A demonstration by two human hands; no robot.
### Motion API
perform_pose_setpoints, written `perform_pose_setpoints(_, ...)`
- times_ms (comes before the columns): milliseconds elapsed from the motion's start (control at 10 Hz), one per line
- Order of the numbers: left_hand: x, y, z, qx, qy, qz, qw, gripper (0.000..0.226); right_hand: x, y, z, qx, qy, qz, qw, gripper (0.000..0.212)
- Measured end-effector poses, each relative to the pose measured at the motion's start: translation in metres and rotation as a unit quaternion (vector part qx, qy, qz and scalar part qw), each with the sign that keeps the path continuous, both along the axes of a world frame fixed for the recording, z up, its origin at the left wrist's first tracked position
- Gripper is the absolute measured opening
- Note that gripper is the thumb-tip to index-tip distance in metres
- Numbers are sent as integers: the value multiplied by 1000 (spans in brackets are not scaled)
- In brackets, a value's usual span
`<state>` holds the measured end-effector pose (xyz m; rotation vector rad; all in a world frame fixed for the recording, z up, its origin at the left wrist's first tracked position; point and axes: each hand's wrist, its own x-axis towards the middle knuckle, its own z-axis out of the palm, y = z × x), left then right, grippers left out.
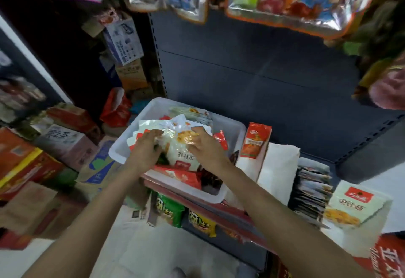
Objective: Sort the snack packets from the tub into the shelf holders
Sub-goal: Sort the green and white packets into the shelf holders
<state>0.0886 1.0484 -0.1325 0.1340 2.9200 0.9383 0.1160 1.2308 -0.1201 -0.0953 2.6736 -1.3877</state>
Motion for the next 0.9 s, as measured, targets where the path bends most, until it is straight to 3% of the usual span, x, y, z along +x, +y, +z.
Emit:
perform_pose_setpoints(100,-13,-39,-11,-29,-48,-48,997,47,-22,-42,-8,3,-70,16,997,52)
perform_pose_setpoints(200,-19,-55,-14,-57,-78,-70,993,27,-37,-73,-19,37,-126,44,990,51)
perform_pose_setpoints(300,-27,-62,-19,-53,-102,-109,987,34,-45,-91,-26,60,-139,65,986,35)
perform_pose_setpoints(500,-26,-65,-24,29,-119,-67,990,36,-51,-96,-29,78,-74,8,994,24)
perform_pose_setpoints(600,-26,-67,-28,17,-109,-51,993,37,-50,-91,-22,32,-56,3,998,38)
perform_pose_setpoints(700,-25,-61,-25,50,-53,-28,997,42,-42,-73,-13,-43,-43,-42,997,35)
perform_pose_setpoints(800,-20,-43,-13,103,60,37,992,55,-33,-39,-4,-120,-37,-115,985,16)
perform_pose_setpoints(900,-17,-10,-2,169,49,91,980,76,-17,-1,6,-236,-47,-169,956,12)
